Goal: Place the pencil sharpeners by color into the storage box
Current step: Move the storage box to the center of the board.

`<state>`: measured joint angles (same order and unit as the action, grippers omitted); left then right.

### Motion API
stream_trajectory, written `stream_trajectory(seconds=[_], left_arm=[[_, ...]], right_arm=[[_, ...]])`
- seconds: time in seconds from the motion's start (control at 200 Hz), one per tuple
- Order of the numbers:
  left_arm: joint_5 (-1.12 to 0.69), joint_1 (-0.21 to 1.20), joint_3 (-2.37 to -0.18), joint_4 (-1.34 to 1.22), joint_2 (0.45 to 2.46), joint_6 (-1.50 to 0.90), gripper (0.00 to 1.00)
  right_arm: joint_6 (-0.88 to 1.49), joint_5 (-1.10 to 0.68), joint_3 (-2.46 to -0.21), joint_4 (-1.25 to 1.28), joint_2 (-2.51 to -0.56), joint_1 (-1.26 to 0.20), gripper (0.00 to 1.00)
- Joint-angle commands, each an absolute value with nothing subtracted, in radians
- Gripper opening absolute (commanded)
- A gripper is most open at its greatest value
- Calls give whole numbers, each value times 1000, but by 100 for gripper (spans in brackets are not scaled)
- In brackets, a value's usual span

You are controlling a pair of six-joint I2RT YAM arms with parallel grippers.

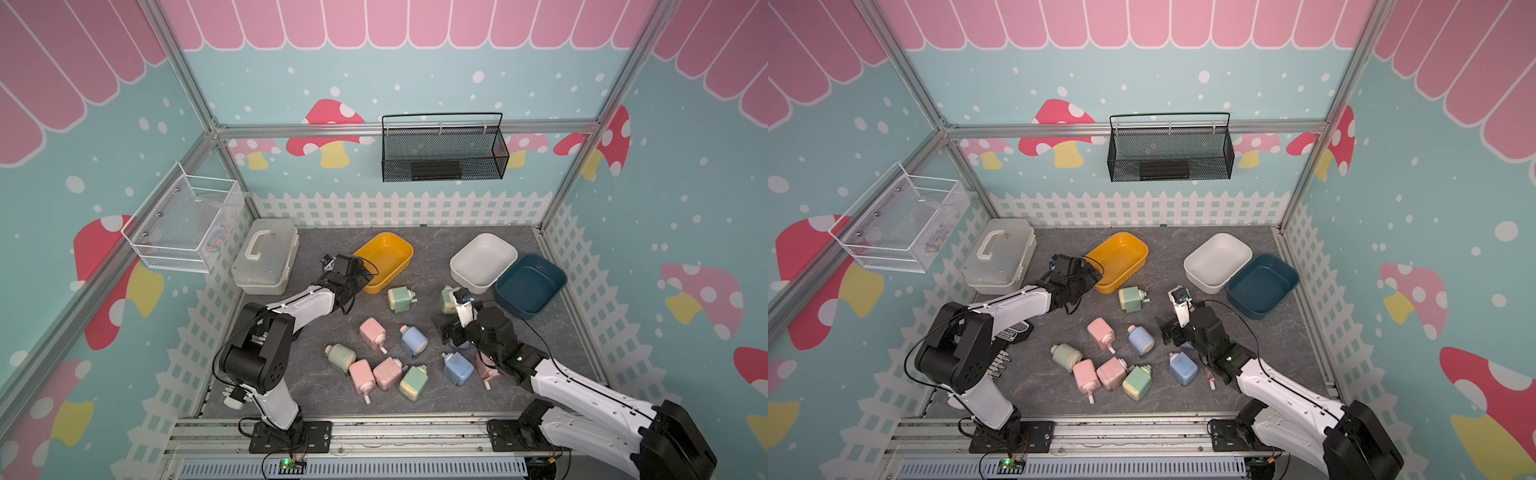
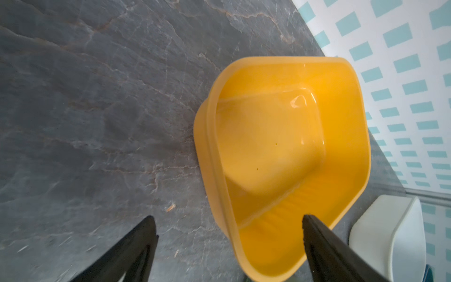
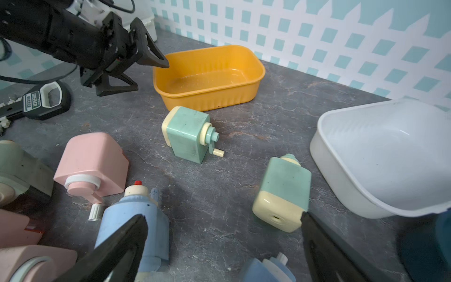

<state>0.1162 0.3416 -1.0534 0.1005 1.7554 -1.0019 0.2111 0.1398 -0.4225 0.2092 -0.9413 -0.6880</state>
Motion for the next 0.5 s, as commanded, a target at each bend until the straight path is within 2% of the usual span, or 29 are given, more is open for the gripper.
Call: stream_trajectory(seconds=[0.0,0.15,0.3,0.495], left_arm=[[160,341,-1115,118,1820,-1008,84],[179,341,-1195,143,1899,-1011,68],[179,349,-1236,164,1931,-1012,49],[219,351,-1242,191,1925,-1003,33]], right_arm=[[209,208,-390,238,-852,-689,99],[167,241,-407,98,-734,-690,99],[152,270,-398,13,-617,-690,99],[136,288,-375,-33,-490,-690,99]])
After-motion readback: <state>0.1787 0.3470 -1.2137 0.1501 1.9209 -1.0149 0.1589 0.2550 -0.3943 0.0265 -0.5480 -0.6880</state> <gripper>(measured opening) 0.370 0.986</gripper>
